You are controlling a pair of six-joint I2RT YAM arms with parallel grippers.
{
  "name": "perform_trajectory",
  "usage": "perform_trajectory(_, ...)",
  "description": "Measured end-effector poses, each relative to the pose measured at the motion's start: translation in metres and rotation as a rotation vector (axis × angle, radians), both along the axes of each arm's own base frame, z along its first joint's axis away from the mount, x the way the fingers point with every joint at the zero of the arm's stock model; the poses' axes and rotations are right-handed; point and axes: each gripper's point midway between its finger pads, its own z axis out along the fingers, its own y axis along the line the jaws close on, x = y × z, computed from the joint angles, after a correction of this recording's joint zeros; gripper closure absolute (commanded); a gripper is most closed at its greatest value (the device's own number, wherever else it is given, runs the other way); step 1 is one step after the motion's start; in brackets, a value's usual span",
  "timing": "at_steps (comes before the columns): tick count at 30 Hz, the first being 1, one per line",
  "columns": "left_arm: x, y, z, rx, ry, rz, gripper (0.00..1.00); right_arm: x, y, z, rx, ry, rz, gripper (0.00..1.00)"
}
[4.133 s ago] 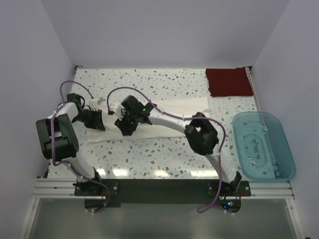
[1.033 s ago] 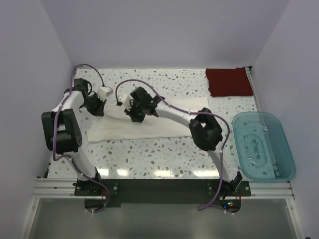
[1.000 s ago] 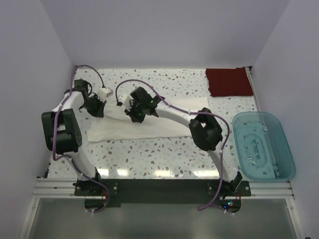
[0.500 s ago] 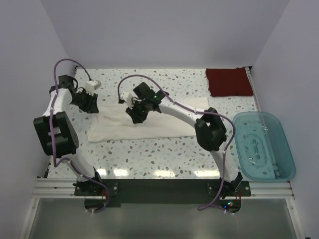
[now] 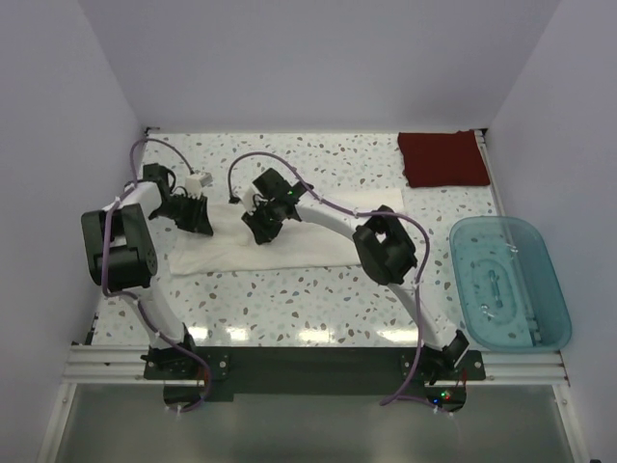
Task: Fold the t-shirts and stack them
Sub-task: Fold the tshirt
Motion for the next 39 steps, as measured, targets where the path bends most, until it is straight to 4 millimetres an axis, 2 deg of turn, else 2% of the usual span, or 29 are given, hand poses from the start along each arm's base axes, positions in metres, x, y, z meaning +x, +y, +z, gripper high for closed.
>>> perform_trajectory(2,-0.001,0.004,-0.015,0.015,0.042,0.03,0.75,-0.003,-0.006,-0.014,-0.027,0.015,-0.004,0.79)
perform_trajectory(3,-0.002,0.005,-0.022,0.024,0.063,0.045,0.77,-0.001,-0.006,-0.014,-0.029,0.008,-0.009,0.79)
perform_trajectory(7,0.0,0.009,-0.026,0.04,0.086,0.091,0.82,0.006,-0.01,-0.015,-0.037,-0.016,-0.028,0.78)
perform_trajectory(12,0.007,0.012,-0.026,0.058,0.101,0.117,0.83,0.006,-0.014,-0.011,-0.032,-0.006,-0.042,0.59)
perform_trajectory(16,0.036,0.014,-0.025,0.082,0.083,0.106,0.82,0.005,-0.027,0.004,-0.025,0.038,-0.052,0.53)
perform_trajectory(18,0.063,0.015,-0.024,0.122,0.044,0.089,0.81,0.014,-0.047,0.019,-0.036,0.037,-0.068,0.53)
perform_trajectory(21,0.114,0.015,-0.022,0.219,-0.046,0.048,0.79,0.036,-0.093,0.055,-0.059,-0.006,-0.106,0.55)
perform_trajectory(22,0.137,0.015,-0.021,0.256,-0.087,0.034,0.78,0.046,-0.114,0.066,-0.073,-0.032,-0.131,0.56)
perform_trajectory(24,0.181,0.015,-0.019,0.324,-0.176,0.026,0.68,0.062,-0.164,0.083,-0.119,-0.075,-0.191,0.58)
perform_trajectory(26,0.221,0.012,-0.014,0.377,-0.268,0.03,0.6,0.072,-0.212,0.087,-0.181,-0.1,-0.255,0.6)
perform_trajectory(27,0.235,0.011,-0.013,0.393,-0.303,0.034,0.58,0.076,-0.239,0.084,-0.227,-0.105,-0.292,0.61)
perform_trajectory(29,0.245,0.01,-0.009,0.405,-0.342,0.043,0.51,0.078,-0.285,0.069,-0.318,-0.092,-0.346,0.64)
perform_trajectory(30,0.248,0.01,-0.005,0.404,-0.361,0.049,0.5,0.077,-0.301,0.06,-0.362,-0.081,-0.359,0.66)
perform_trajectory(32,0.245,0.011,0.005,0.394,-0.386,0.068,0.46,0.069,-0.32,0.039,-0.44,-0.047,-0.358,0.68)
perform_trajectory(35,0.229,0.008,0.031,0.359,-0.404,0.089,0.45,0.059,-0.326,0.017,-0.507,-0.016,-0.321,0.72)
perform_trajectory(39,0.216,0.001,0.087,0.308,-0.477,0.11,0.44,0.05,-0.324,-0.006,-0.559,0.009,-0.271,0.76)
